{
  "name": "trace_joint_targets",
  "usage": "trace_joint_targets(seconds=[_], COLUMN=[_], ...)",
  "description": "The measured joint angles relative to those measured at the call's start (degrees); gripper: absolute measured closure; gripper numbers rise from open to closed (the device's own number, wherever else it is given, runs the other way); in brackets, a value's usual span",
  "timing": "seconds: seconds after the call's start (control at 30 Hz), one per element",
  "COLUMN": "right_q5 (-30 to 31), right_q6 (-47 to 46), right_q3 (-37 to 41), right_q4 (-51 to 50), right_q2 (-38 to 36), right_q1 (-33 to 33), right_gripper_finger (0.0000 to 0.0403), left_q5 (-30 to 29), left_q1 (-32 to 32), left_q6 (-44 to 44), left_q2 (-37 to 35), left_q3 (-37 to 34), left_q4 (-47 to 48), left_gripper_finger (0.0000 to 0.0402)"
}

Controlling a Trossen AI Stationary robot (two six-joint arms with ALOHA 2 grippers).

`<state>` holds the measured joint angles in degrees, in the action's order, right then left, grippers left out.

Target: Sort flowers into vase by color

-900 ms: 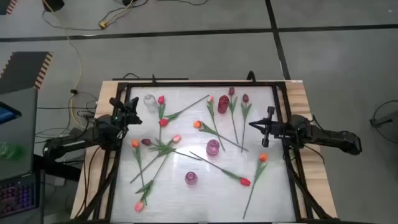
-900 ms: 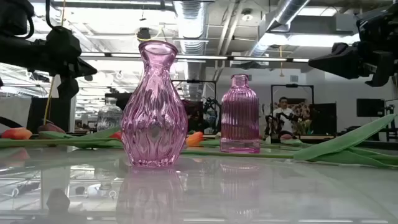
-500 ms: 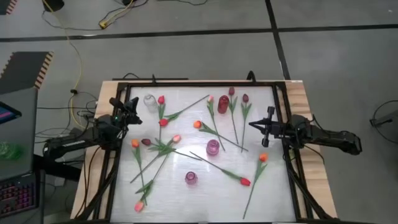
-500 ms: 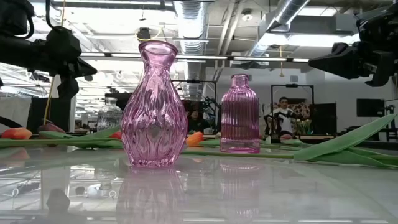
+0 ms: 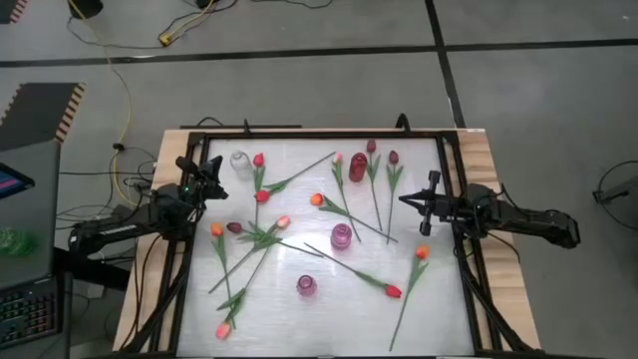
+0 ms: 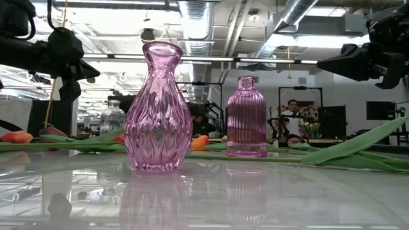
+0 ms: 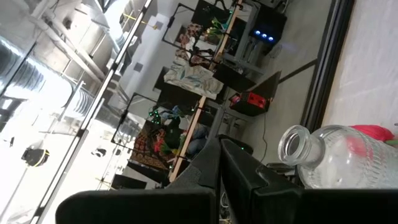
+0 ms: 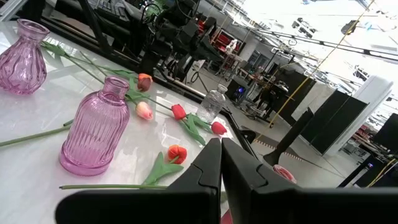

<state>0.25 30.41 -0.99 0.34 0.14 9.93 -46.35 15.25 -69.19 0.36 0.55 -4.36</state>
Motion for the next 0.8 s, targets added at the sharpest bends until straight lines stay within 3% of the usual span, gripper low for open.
trace_joint_targets(seconds=[0.8], right_q5=[0.0], right_q6=[-0.8], right_q3=[0.0], right_q4=[0.0], right_q2=[0.0], right_q1=[0.0], right_gripper_finger=[0.0363], left_q5=[0.0], left_q1=[0.0], left_q6=[0.0], left_q2=[0.0], left_q3=[0.0], left_q4=[0.0], left_gripper_finger=[0.0401])
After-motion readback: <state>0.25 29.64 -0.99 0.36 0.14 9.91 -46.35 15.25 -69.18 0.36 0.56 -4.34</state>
